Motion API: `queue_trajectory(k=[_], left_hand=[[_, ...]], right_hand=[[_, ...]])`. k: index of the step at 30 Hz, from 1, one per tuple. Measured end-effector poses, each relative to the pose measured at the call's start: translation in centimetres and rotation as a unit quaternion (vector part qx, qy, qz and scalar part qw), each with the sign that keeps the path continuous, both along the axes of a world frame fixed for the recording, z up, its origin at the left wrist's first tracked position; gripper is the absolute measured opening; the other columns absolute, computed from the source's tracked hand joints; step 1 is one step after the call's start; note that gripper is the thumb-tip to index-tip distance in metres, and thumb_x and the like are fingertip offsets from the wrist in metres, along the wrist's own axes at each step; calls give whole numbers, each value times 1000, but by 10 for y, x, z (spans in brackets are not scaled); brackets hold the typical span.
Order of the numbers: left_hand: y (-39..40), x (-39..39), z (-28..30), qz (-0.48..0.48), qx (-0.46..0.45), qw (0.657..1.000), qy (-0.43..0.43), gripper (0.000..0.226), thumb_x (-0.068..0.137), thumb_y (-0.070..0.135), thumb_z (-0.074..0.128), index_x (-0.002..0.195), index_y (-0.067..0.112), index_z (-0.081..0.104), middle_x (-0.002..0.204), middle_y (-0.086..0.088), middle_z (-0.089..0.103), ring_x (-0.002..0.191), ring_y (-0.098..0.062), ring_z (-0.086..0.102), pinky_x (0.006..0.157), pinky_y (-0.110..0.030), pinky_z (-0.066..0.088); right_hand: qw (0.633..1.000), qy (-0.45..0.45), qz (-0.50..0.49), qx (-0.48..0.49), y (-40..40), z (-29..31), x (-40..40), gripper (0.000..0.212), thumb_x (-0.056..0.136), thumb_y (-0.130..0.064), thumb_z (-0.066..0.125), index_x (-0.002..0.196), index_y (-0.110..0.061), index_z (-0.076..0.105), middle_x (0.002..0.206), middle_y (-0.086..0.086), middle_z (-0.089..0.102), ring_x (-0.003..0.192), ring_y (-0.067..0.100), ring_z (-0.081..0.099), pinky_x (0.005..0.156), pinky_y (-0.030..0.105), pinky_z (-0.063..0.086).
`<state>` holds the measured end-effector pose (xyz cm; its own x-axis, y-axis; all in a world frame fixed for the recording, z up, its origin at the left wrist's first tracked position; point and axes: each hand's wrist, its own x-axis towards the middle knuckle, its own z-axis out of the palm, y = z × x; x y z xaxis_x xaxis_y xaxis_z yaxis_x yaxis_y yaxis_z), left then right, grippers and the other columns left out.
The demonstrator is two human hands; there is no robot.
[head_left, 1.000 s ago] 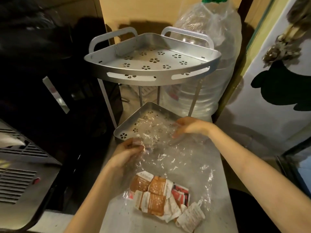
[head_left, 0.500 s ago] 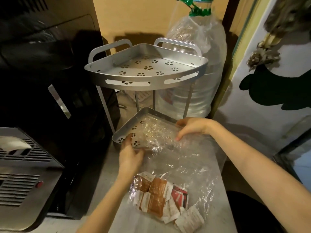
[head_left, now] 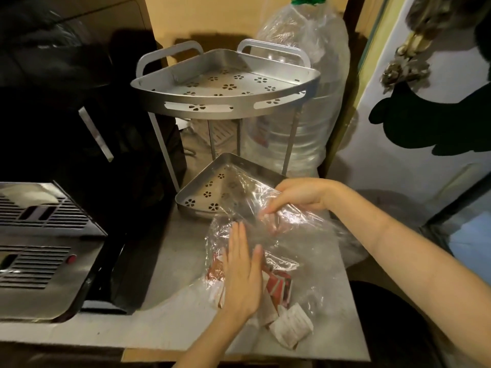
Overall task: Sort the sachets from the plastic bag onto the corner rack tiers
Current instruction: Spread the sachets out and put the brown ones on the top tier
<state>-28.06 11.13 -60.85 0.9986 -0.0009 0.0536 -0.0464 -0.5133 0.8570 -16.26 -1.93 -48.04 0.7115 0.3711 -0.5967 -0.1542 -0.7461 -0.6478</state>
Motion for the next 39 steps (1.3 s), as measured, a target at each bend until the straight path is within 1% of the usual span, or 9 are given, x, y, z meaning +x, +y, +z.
queue_trajectory(k=[7,10,17,22,24,26,32,35,39], left_hand=[[17,-13,29,47,-164,985,2,65,76,78,6,136,52,1,155,20,0,141,3,-1,118,-45,5],[32,-15,41,77,-217,973,-29,61,80,71,12,138,53,7,155,18,4,141,1,4,118,-46,7],[63,15,46,55,-123,987,-88,42,85,69,10,127,65,9,149,26,-1,139,6,-2,118,-37,-2],[58,19,-6,-19,188,981,-32,72,72,67,-25,136,40,-5,152,9,-13,137,-3,-18,115,-33,-13],[49,15,-20,-57,215,975,6,79,68,70,-26,138,39,-6,150,10,-20,136,-5,-25,115,-37,-15],[42,12,-30,-81,260,962,9,85,66,70,-29,141,36,-7,150,8,-23,136,-8,-28,113,-38,-18],[24,7,-44,-82,345,935,12,77,72,60,-31,142,32,-13,151,2,-23,138,-16,-27,112,-40,-19],[17,6,-40,-69,358,931,8,80,69,58,-35,141,32,-14,150,2,-23,137,-17,-27,108,-38,-25],[10,8,-40,-76,368,927,13,76,73,58,-31,142,33,-10,151,1,-19,138,-20,-25,102,-35,-31]], right_hand=[[988,-4,-59,140,36,17,-33,19,81,-16,68,75,-3,55,64,3,62,60,9,60,61,18,46],[980,-17,-68,186,51,17,-44,26,80,-20,69,88,2,57,73,8,59,66,15,56,69,29,45],[879,81,-258,393,36,-22,-55,7,84,-6,61,84,-11,64,60,-6,68,50,3,63,45,16,51],[844,160,-381,343,-14,-84,-68,25,82,-9,63,105,1,60,75,2,65,50,6,63,44,17,51],[849,165,-392,314,-31,-103,-72,33,79,-15,66,107,0,59,90,4,63,72,8,65,72,21,55],[867,143,-391,276,-41,-118,-75,39,82,-17,64,115,0,55,107,1,58,102,10,52,101,26,34],[914,1,-377,148,-48,-140,-82,27,78,-20,72,96,-11,53,102,5,64,85,12,60,65,17,45],[929,-83,-348,94,-46,-147,-80,69,77,-22,72,134,-7,35,129,7,50,108,19,52,90,27,43],[920,-189,-341,36,-48,-146,-74,60,80,-15,67,131,-5,37,133,12,47,115,24,48,92,30,40]])
